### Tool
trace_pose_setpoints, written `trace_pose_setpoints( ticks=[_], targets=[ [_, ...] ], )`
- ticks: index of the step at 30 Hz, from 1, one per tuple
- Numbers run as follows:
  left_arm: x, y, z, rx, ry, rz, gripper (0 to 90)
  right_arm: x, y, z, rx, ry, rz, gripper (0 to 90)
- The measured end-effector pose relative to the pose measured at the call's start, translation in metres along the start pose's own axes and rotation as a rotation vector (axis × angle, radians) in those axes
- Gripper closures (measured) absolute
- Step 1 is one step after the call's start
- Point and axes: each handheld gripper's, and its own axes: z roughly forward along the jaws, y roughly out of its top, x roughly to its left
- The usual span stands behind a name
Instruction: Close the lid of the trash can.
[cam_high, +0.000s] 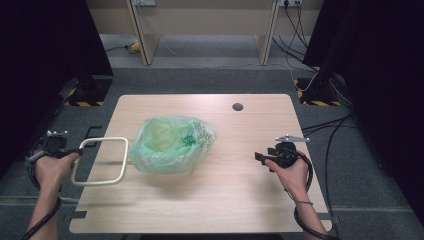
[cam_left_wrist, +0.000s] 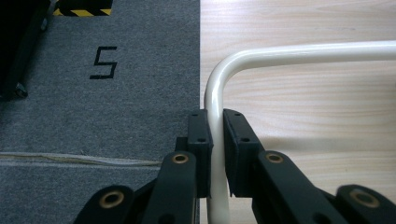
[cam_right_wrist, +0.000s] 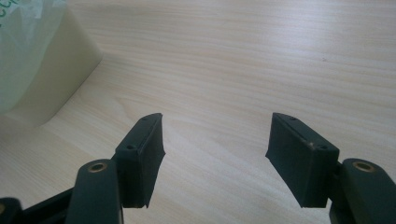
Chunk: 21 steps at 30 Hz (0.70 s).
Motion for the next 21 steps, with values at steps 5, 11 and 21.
trace_pose_setpoints(
  ticks=[5,11,21],
  targets=[
    [0.0,0.003,-0.003,-0.011,-0.008,-0.001,81.5,0.0,-0.001,0.0,-0.001,0.001,0.001,36.0],
    [-0.001,0.009,-0.01,-0.024,-0.013,-0.007,81.5,0.001,-0.001,0.002,0.002,0.002,0.002,36.0],
    [-0.002,0.016,-0.02,-0.037,-0.018,-0.012,81.5,0.0,-0.002,0.002,0.006,0.003,-0.001,36.0]
  ],
)
